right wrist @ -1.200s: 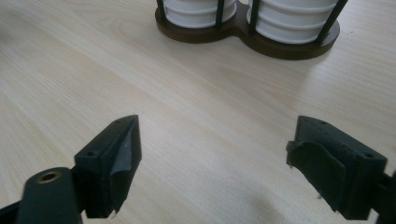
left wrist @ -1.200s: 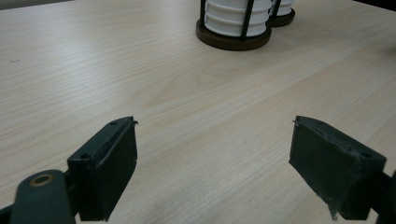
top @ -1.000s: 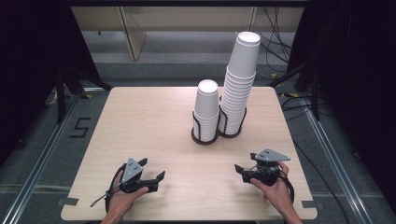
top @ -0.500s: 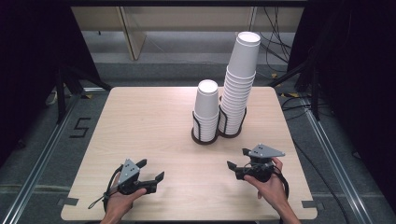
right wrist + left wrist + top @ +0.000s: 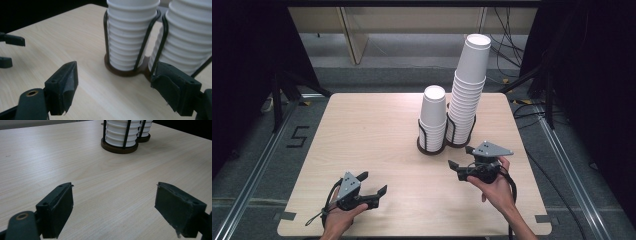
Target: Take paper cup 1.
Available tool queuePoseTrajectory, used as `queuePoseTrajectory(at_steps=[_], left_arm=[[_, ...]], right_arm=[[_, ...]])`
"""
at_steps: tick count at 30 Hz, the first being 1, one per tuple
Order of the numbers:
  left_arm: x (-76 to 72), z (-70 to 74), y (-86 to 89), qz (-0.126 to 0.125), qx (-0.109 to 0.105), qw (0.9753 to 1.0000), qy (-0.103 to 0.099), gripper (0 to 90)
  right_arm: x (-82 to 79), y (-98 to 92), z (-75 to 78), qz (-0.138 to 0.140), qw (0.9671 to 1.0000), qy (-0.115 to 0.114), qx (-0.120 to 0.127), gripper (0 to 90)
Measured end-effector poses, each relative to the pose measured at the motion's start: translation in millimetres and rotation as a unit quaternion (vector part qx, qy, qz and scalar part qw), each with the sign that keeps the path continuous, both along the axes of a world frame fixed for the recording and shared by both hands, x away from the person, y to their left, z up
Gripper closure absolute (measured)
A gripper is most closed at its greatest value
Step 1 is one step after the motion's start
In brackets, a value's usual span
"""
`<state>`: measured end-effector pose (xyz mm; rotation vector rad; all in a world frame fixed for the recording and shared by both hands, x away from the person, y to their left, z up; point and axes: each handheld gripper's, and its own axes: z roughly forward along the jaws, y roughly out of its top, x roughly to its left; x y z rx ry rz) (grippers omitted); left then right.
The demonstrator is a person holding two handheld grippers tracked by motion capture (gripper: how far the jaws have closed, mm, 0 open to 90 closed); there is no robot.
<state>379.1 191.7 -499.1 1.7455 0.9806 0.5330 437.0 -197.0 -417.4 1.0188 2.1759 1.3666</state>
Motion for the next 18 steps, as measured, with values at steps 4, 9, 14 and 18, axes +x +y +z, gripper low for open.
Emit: queuePoseTrajectory(at_steps=[4, 9, 14, 18], left_arm=[[-0.2, -0.1, -0.8, -0.002, 0.001, 1.0000, 0.001, 14.5], [-1.3, -1.2, -2.0, -0.007, 0.004, 1.0000, 0.001, 14.5], [-1.0, -2.4, -2.5, -0.012, 0.001, 0.9999, 0.002, 14.5], [-2.0, -2.2, -3.8, -0.013, 0.001, 0.9999, 0.001, 14.5]], right_arm=[[6.9, 12.2, 15.3, 0.003, 0.9998, -0.019, 0.000, 20.8], [27.6, 33.2, 40.1, -0.015, 0.9983, -0.055, 0.013, 20.2], [47.8, 47.4, 59.3, -0.037, 0.9968, -0.070, 0.007, 18.3], [61.0, 60.3, 65.8, -0.049, 0.9960, -0.074, -0.001, 16.9]])
